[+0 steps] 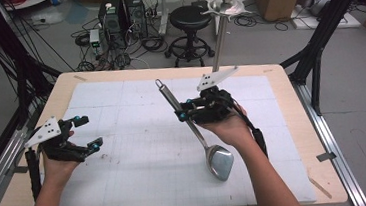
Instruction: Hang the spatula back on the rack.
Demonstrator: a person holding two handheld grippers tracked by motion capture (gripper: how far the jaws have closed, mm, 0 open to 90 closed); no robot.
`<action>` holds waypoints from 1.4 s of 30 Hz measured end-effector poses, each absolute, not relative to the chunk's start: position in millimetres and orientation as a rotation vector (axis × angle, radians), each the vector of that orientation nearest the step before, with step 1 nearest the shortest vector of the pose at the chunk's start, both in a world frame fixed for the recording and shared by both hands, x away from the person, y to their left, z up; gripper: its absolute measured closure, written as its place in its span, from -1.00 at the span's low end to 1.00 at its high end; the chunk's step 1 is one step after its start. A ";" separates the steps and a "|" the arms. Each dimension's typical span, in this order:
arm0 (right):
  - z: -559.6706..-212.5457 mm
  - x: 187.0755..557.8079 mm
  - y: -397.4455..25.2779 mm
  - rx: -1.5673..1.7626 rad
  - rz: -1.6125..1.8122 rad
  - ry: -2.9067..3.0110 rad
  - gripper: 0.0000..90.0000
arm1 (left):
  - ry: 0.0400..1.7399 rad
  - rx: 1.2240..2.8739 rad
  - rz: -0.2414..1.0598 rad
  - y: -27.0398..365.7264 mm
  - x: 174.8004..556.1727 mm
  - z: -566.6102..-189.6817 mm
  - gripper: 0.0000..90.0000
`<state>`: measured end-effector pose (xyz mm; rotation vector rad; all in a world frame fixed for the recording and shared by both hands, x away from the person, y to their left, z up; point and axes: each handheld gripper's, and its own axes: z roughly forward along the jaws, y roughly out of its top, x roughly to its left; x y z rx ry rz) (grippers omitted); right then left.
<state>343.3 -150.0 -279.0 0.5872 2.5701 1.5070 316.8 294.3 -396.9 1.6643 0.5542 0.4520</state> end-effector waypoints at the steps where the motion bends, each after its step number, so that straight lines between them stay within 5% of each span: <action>1: -279.0 343.3 -150.0 0.587 1.507 2.570 0.54 | 0.554 1.664 0.452 294.3 316.8 -396.9 -0.92; 42: -196.0 340.6 -252.4 0.558 1.600 2.407 0.55 | 0.552 1.642 0.448 295.9 315.2 -394.8 -0.92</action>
